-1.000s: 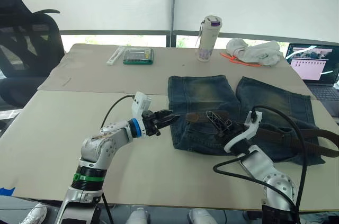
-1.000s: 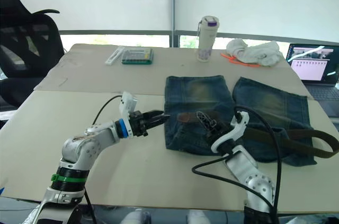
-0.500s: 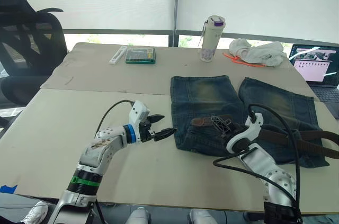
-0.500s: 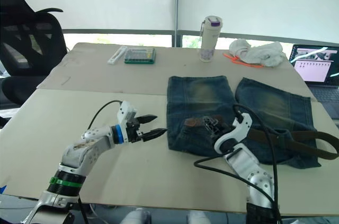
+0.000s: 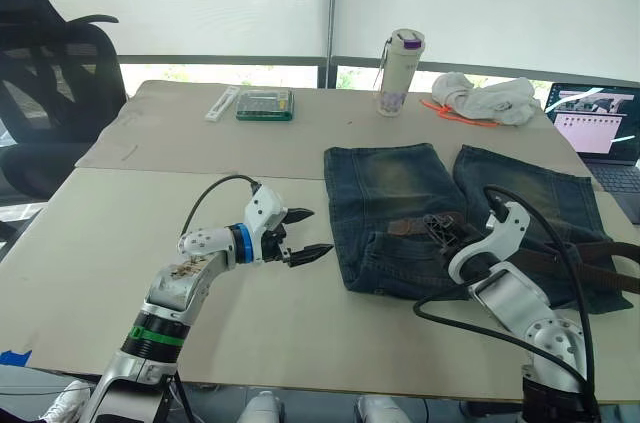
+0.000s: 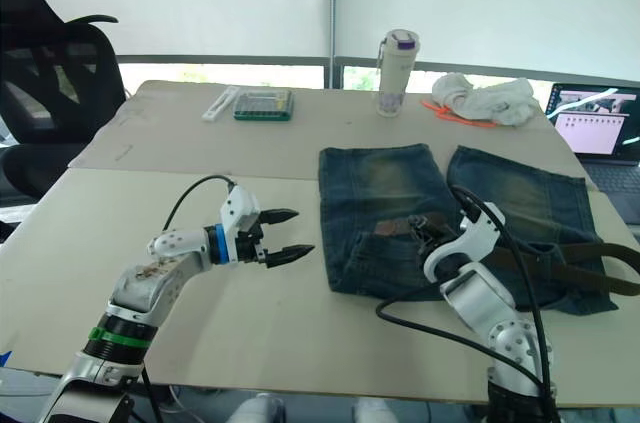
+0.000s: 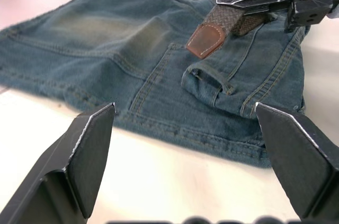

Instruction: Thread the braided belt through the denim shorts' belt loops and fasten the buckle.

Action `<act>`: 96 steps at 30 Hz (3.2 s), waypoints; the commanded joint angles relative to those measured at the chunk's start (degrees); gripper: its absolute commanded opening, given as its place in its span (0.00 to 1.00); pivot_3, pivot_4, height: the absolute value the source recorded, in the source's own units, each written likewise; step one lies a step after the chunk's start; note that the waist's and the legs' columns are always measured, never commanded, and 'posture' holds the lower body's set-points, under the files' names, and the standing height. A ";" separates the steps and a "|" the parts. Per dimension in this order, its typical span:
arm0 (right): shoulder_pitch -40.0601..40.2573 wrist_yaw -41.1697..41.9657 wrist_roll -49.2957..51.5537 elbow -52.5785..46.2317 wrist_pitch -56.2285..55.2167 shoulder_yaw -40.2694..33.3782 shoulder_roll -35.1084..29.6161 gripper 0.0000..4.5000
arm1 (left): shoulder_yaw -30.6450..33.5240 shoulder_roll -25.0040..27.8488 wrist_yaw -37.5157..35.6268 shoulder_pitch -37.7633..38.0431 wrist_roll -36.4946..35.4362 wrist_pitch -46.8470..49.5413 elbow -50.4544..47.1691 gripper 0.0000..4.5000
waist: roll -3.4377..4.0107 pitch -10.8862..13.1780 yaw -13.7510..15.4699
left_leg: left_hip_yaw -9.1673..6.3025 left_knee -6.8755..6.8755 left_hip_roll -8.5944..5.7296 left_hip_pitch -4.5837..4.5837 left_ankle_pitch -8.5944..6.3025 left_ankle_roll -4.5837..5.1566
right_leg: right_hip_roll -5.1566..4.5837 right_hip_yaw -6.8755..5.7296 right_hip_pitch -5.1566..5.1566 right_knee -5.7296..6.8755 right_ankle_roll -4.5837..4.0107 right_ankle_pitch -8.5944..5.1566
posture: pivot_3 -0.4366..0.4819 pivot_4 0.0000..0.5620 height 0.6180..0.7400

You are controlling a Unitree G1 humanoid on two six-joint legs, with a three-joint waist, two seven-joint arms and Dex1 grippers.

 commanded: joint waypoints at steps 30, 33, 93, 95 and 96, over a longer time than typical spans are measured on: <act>1.99 12.44 -9.12 7.94 -0.02 10.65 4.56 0.00 | 0.65 -0.38 -1.34 0.46 -0.58 -1.12 -1.53 0.99 | -0.02 -0.01 -0.25 | 0.00 0.00 0.04 0.07 0.00 0.01 | 0.04 -0.01 0.04 0.05 -0.02 0.00 | 0.48 0.27 0.98; 0.87 13.42 -8.09 9.34 -0.67 9.58 7.70 0.00 | 1.25 -1.14 -0.20 0.69 -1.22 0.07 -1.01 0.99 | -0.03 -0.03 -0.49 | 0.00 0.00 0.09 0.15 0.00 0.01 | 0.09 -0.01 0.09 0.07 -0.02 0.00 | 0.48 0.27 0.98; 3.19 47.07 -19.72 -1.24 -0.64 7.53 -10.23 0.94 | 10.10 -5.61 20.38 -4.95 -7.18 16.40 6.46 0.00 | -0.03 0.00 -1.45 | -0.02 -0.04 0.10 0.08 0.00 0.00 | 0.20 0.01 -0.03 0.03 -0.08 0.03 | 0.48 0.27 0.98; 4.20 50.78 -23.05 -0.27 -3.41 5.73 -14.48 0.94 | 9.89 -3.65 21.10 -5.72 -4.47 13.98 7.71 0.00 | -0.04 0.01 -1.26 | -0.01 -0.04 0.10 0.08 0.00 0.00 | 0.19 0.02 -0.03 0.02 -0.08 0.03 | 0.48 0.27 0.98; 4.93 53.06 -25.16 0.71 -4.87 4.63 -17.37 0.94 | 10.24 -2.46 21.91 -6.43 -2.74 12.18 8.93 0.00 | -0.05 0.01 -1.15 | -0.01 -0.04 0.10 0.07 0.00 0.00 | 0.19 0.02 -0.03 0.01 -0.07 0.03 | 0.48 0.27 0.98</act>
